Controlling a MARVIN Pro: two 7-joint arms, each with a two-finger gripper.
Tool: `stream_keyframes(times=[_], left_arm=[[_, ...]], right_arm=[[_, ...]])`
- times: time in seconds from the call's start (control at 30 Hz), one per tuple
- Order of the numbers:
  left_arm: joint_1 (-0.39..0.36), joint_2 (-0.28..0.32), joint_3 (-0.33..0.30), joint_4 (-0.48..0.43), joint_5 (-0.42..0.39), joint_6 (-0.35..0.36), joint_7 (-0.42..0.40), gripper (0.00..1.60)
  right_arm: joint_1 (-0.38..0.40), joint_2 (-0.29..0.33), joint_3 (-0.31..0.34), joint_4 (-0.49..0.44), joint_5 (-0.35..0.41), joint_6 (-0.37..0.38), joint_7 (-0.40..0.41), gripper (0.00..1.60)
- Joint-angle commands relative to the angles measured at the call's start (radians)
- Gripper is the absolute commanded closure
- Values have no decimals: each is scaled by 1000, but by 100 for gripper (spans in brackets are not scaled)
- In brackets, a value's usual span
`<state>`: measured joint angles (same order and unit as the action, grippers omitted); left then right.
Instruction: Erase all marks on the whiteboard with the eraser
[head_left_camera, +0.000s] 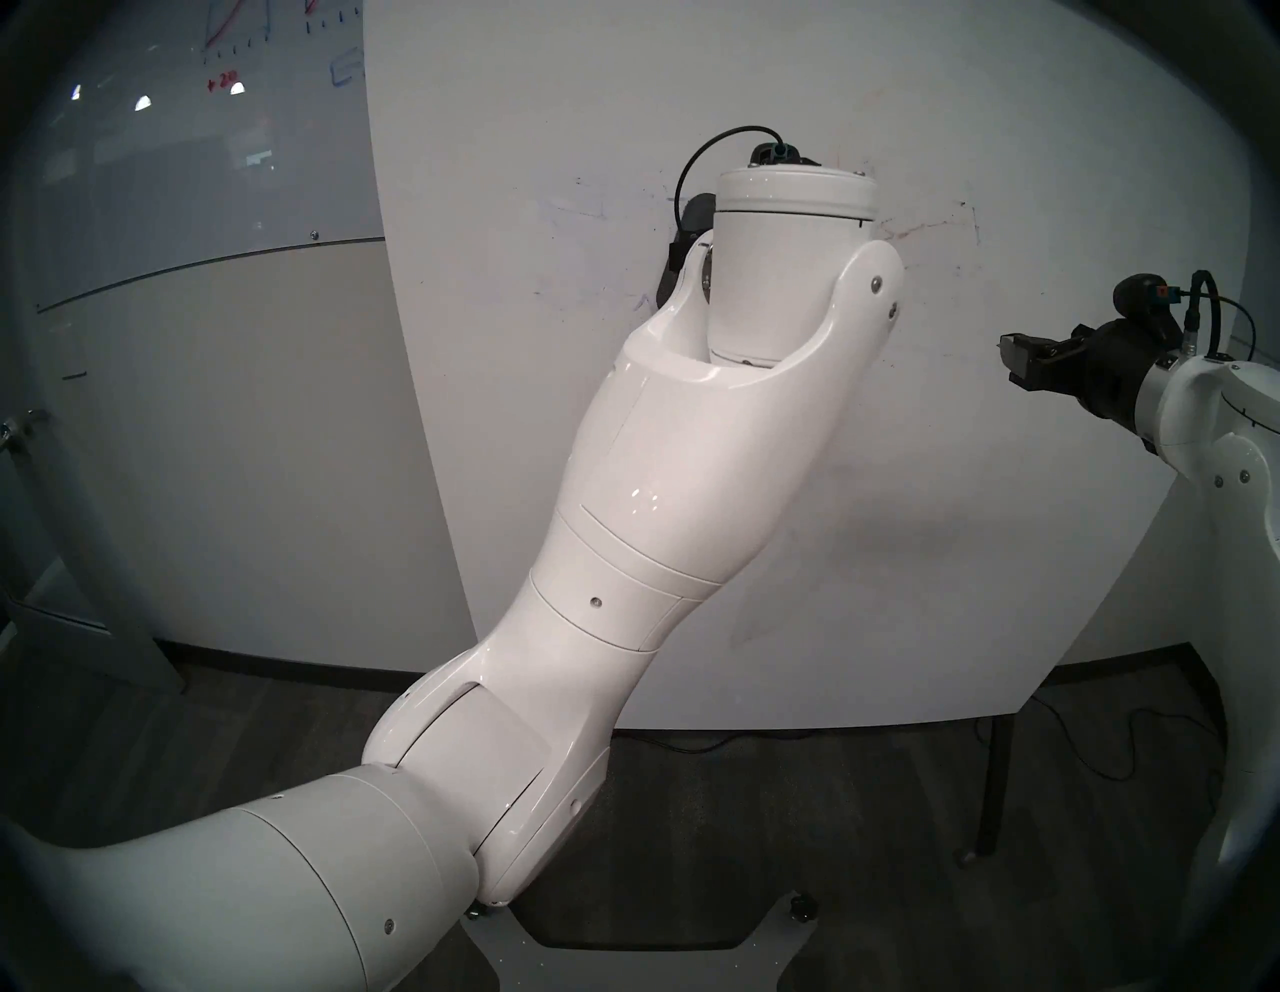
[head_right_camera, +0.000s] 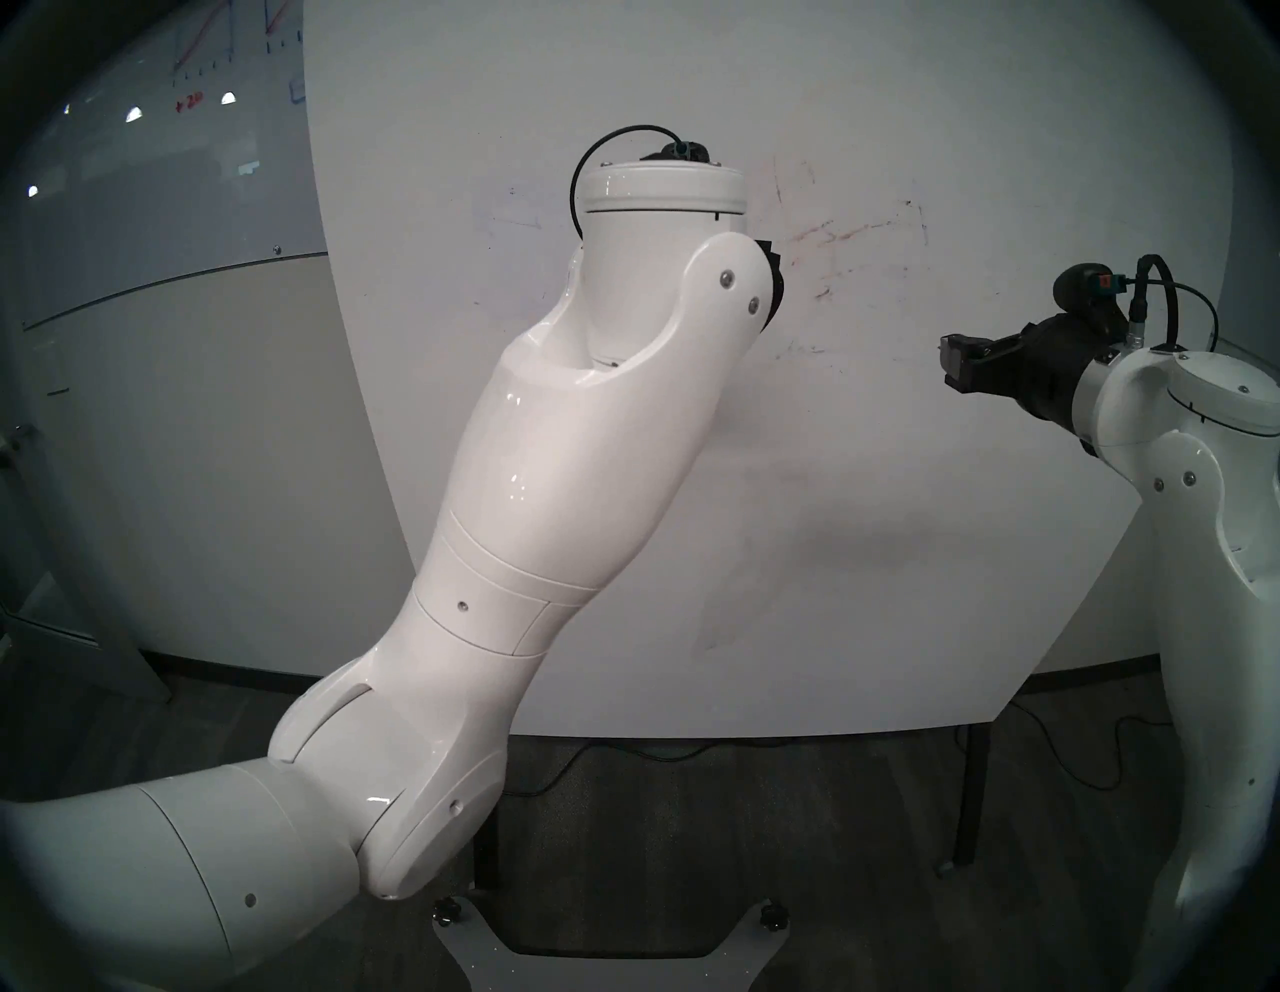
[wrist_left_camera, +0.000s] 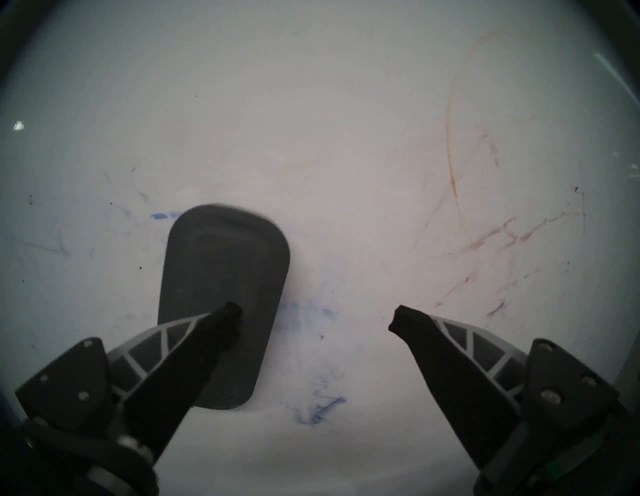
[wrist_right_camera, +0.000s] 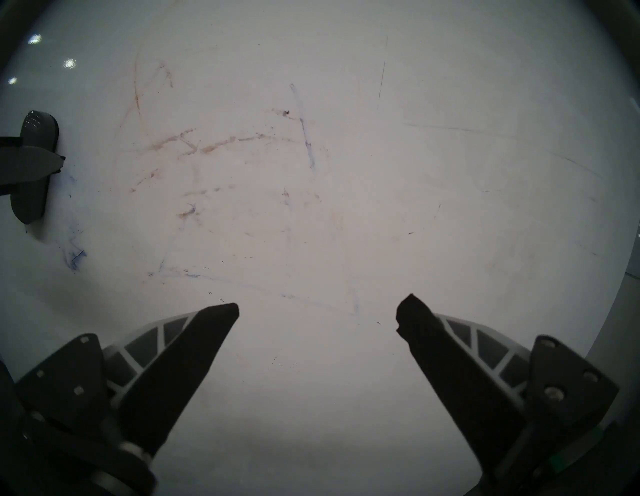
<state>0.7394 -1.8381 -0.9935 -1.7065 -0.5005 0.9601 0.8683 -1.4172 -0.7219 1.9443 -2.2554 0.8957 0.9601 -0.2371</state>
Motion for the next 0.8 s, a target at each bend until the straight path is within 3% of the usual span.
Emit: stream_keyframes(times=[0.0, 0.37, 0.77], left_arm=[[9, 17, 36, -44, 89, 0, 100, 0], [6, 25, 52, -18, 194, 0, 102, 0], [-18, 7, -6, 50, 218, 0, 100, 0]], right_arm=[[9, 4, 3, -5, -2, -7, 1, 0], [9, 4, 3, -5, -2, -7, 1, 0], [9, 4, 3, -5, -2, -7, 1, 0]])
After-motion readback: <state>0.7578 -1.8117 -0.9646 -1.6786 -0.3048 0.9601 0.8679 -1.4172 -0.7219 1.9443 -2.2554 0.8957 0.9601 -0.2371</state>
